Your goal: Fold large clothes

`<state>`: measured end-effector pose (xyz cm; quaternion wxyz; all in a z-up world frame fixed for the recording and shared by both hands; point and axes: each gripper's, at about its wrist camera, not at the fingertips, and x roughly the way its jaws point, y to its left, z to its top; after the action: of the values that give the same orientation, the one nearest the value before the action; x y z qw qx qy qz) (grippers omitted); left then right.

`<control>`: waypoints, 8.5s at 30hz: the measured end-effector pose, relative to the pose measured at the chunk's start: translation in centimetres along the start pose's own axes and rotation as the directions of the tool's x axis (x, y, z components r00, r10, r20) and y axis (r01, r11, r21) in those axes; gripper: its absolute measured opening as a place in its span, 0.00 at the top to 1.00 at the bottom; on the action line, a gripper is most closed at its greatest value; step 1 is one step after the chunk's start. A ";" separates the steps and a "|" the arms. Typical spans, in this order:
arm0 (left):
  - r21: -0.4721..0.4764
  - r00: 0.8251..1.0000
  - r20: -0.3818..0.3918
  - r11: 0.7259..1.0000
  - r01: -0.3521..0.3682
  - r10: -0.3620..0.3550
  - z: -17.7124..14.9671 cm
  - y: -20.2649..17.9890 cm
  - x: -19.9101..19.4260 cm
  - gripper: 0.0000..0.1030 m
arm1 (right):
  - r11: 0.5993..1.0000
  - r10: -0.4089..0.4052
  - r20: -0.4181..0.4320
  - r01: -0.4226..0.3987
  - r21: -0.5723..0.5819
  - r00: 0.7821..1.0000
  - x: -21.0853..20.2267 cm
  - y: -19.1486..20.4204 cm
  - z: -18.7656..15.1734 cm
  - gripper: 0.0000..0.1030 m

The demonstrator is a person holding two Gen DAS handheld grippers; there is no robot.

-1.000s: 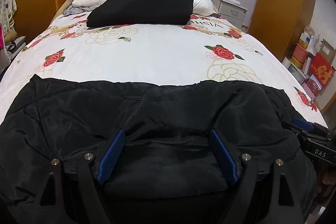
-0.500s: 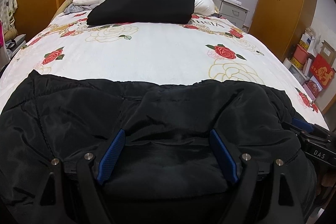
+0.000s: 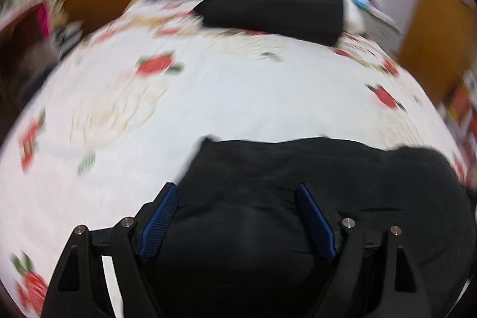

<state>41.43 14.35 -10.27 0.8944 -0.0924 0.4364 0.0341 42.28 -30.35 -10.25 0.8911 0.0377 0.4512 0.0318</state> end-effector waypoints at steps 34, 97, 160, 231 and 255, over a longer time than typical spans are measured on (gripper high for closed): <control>-0.069 0.999 0.001 0.997 0.035 -0.035 -8.1 3.6 -6.2 0.38 | 0.999 -0.013 -0.034 0.011 -0.043 0.999 -6.4 0.2 -5.7 0.77; -0.064 0.995 0.073 0.995 0.072 -0.068 -5.9 4.2 -8.4 0.40 | 0.998 0.026 0.069 -0.030 0.061 0.997 -10.0 -3.8 -6.6 0.51; -0.009 0.992 -0.062 0.994 0.105 -0.106 -4.9 2.0 -3.1 0.72 | 0.964 0.241 -0.040 -0.234 0.129 0.970 -4.9 -5.5 -5.0 0.78; -0.109 0.998 -0.013 0.992 0.066 -0.068 -17.4 6.1 -22.5 0.49 | 0.966 0.201 0.011 -0.200 0.164 0.979 -23.1 -7.7 -15.4 0.42; 0.087 0.997 0.025 0.994 0.064 -0.066 -17.3 -4.3 -18.7 0.49 | 0.997 0.070 0.014 -0.071 0.028 0.997 -18.3 -2.6 -16.3 0.42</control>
<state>17.15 7.13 -5.38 0.9042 -0.0673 0.4216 -0.0126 18.43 -34.01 -5.44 0.8916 0.0666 0.4444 0.0566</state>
